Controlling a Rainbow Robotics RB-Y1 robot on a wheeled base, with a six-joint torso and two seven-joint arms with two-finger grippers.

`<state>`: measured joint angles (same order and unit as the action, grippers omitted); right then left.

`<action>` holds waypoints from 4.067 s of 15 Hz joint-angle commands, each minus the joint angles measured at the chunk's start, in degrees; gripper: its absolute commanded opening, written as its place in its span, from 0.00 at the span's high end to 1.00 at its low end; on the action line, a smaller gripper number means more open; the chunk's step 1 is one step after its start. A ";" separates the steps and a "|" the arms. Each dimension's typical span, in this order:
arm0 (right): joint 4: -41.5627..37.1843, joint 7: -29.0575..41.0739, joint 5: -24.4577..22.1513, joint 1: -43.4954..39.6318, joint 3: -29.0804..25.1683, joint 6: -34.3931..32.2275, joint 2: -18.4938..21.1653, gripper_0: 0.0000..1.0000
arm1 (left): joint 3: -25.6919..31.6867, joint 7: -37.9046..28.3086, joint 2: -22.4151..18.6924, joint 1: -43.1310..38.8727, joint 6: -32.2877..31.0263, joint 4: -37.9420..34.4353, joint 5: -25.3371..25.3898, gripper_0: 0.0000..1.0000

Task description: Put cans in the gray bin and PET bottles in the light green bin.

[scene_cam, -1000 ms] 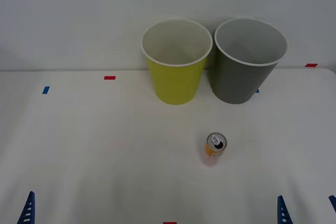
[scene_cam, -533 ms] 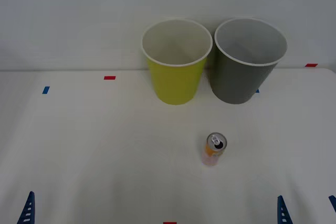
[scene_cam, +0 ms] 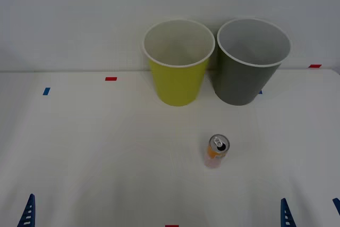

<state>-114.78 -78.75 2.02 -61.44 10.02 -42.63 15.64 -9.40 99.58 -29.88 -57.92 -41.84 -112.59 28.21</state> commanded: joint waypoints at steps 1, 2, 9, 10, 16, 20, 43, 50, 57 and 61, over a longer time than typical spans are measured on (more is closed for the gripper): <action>0.00 0.00 0.00 0.00 0.00 0.00 0.00 0.00 | 0.00 0.00 0.00 0.00 0.00 0.00 0.00 0.18; 0.00 0.00 0.00 0.00 0.00 0.00 0.00 0.00 | 0.00 0.00 0.00 0.00 0.00 0.00 0.00 0.18; 2.55 -0.62 -0.44 0.79 1.41 0.35 -1.41 0.00 | 0.00 0.00 0.00 0.00 0.00 0.00 0.00 0.18; 2.55 -1.14 -0.62 0.70 1.93 0.00 -1.67 0.00 | 0.00 0.00 0.00 0.00 0.00 0.00 0.00 0.18; 5.98 -5.27 -0.88 1.58 5.19 -4.48 -0.88 0.00 | 0.00 0.00 0.00 0.00 0.00 0.00 0.00 0.18; 9.23 -16.44 1.32 5.19 9.32 -7.73 2.64 0.00 | 0.00 0.00 0.00 0.00 0.00 0.00 0.00 0.18; 17.05 -24.61 10.72 33.22 17.05 10.81 -3.60 0.00 | 0.00 0.00 0.00 0.00 0.00 0.00 0.00 0.18; 17.05 -24.79 10.20 36.30 14.68 15.64 -6.50 0.00 | 0.00 0.00 0.00 0.00 0.00 0.00 0.00 0.18; 17.05 -25.58 10.28 37.35 14.33 16.26 -6.86 0.69 | 0.00 0.00 0.00 0.00 0.00 0.00 0.00 0.18; 17.05 -26.10 10.28 37.35 14.06 16.17 -7.12 0.93 | 0.00 0.00 0.00 0.00 0.00 0.00 0.00 0.18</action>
<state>-97.72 -104.61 12.30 -24.05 24.18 -26.40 8.65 -9.40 99.58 -29.88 -57.92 -41.84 -112.58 28.21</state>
